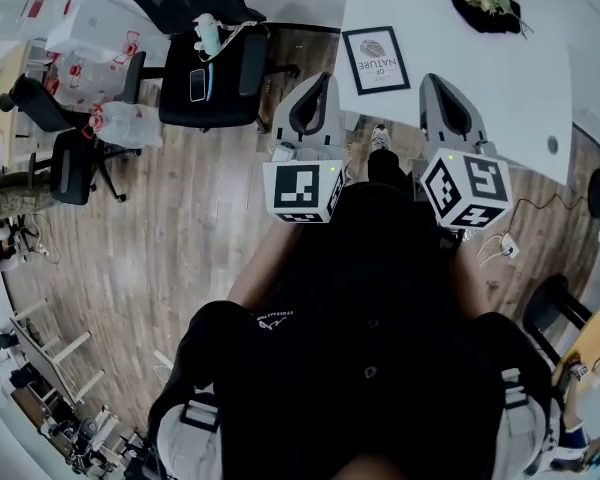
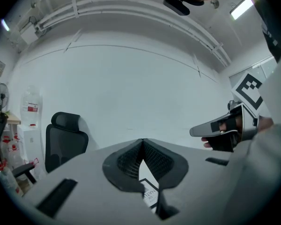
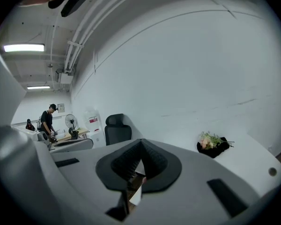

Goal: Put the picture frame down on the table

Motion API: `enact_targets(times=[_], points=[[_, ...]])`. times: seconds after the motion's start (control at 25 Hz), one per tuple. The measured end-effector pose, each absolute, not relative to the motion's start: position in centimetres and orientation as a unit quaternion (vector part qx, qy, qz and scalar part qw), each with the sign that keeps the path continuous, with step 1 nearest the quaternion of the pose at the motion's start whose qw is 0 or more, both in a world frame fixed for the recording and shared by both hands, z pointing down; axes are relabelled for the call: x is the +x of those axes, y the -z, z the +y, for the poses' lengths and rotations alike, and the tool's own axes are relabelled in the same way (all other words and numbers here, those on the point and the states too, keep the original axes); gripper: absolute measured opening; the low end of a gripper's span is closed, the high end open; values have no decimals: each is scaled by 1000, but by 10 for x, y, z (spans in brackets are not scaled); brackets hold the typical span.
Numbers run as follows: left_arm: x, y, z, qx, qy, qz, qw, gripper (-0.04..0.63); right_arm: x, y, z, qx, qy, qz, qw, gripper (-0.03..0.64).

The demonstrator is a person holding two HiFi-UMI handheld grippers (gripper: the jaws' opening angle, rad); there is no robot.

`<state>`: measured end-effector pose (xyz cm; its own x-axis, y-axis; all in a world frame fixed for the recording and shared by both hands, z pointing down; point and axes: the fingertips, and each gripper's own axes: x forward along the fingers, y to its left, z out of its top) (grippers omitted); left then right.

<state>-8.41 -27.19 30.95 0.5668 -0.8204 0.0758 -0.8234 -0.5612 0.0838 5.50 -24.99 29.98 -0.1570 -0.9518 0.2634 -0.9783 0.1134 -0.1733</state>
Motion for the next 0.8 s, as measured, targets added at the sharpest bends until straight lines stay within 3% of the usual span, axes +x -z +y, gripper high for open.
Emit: enact_targets(times=[0.8], points=[[-97, -276, -266, 877, 9, -480, 21, 6, 59, -256, -235, 648, -97, -755, 19, -2]])
